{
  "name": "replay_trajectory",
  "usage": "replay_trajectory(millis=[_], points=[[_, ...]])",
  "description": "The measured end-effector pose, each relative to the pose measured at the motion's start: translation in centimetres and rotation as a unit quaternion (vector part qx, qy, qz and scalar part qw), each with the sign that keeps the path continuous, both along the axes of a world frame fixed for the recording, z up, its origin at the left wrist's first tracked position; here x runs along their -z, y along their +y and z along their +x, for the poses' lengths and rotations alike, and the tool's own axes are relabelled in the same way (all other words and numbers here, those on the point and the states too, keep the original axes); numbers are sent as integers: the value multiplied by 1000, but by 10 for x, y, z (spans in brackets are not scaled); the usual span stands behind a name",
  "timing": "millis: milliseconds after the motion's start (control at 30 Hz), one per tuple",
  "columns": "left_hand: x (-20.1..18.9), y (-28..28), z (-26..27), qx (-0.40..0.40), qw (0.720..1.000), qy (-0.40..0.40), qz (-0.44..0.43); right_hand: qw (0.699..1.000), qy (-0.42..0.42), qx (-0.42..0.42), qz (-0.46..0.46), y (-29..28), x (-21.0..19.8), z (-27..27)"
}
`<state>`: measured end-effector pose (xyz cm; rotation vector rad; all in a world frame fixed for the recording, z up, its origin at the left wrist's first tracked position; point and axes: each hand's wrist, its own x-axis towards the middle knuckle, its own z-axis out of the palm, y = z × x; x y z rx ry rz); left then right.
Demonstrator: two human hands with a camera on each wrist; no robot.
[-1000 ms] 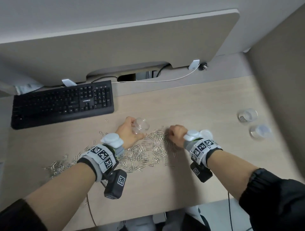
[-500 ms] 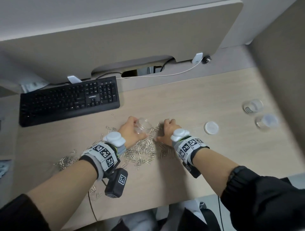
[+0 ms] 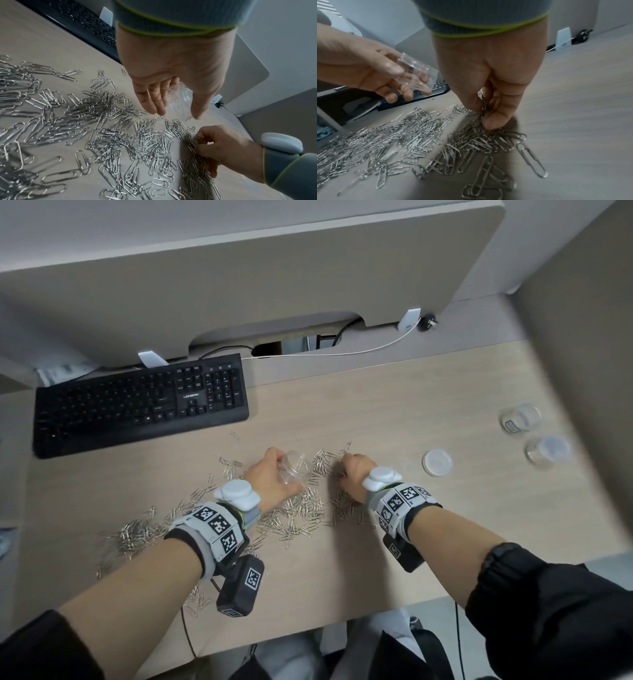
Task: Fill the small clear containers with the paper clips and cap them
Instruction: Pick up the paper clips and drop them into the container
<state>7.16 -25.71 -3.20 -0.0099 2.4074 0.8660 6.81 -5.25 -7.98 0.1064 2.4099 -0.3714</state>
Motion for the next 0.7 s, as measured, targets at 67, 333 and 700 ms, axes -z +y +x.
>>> replay_trajectory(millis=[67,333,700], points=[[2,1,0,4,1000,5,-5,999,-6,28,-22,8,-5,0],[6,6,-3,52,998,-7,-30,948,13,218,-231,11,-41,-6],[-3,26,-4,70,997,9,-20,966,73,95,-228,-22,-86,-11]])
